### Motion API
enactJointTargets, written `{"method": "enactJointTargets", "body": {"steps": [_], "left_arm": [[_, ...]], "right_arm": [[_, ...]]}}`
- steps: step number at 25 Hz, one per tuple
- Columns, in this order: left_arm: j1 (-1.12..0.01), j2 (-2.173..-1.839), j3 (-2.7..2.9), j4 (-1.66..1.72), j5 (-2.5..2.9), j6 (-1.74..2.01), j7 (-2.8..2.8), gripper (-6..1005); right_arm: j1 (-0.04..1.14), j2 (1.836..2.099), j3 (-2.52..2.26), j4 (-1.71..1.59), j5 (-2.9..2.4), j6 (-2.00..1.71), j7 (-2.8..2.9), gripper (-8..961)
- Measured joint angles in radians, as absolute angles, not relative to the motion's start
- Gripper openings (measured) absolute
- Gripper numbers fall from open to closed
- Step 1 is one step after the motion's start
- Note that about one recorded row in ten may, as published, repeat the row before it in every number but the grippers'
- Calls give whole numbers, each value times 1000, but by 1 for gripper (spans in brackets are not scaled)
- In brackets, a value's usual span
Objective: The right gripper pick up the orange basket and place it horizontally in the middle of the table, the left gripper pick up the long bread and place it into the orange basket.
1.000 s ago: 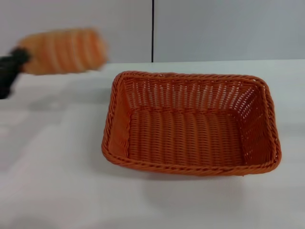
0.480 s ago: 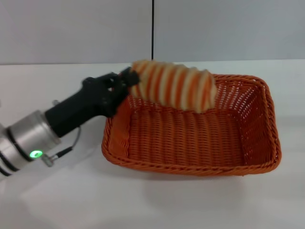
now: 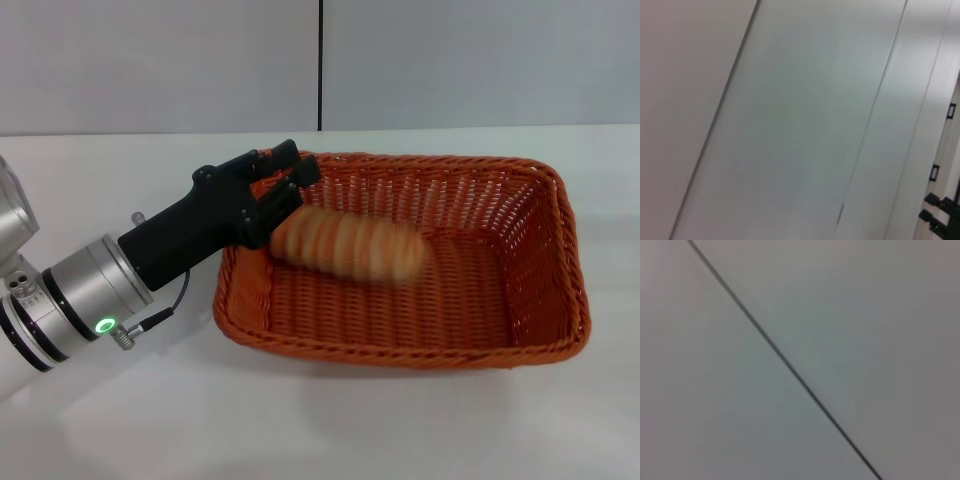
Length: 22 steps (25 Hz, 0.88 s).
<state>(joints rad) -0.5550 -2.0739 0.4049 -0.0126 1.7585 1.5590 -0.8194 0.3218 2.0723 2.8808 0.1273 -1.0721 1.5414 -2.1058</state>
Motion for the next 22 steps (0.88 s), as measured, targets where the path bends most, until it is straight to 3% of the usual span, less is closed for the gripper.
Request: {"method": "enactJointTargets", "body": {"steps": [11, 18, 22], "left_arm": [[-516, -2067, 212, -2, 1756, 1637, -762, 637], [-420, -2063, -55, 80, 1756, 1799, -762, 813], [-360, -2062, -278, 104, 1756, 1888, -745, 813]], "right_arm": [[344, 2074, 2881, 117, -1045, 1538, -2107, 629], [261, 2070, 2881, 129, -969, 1534, -2131, 627], [224, 2069, 2881, 144, -894, 1535, -2131, 627]]}}
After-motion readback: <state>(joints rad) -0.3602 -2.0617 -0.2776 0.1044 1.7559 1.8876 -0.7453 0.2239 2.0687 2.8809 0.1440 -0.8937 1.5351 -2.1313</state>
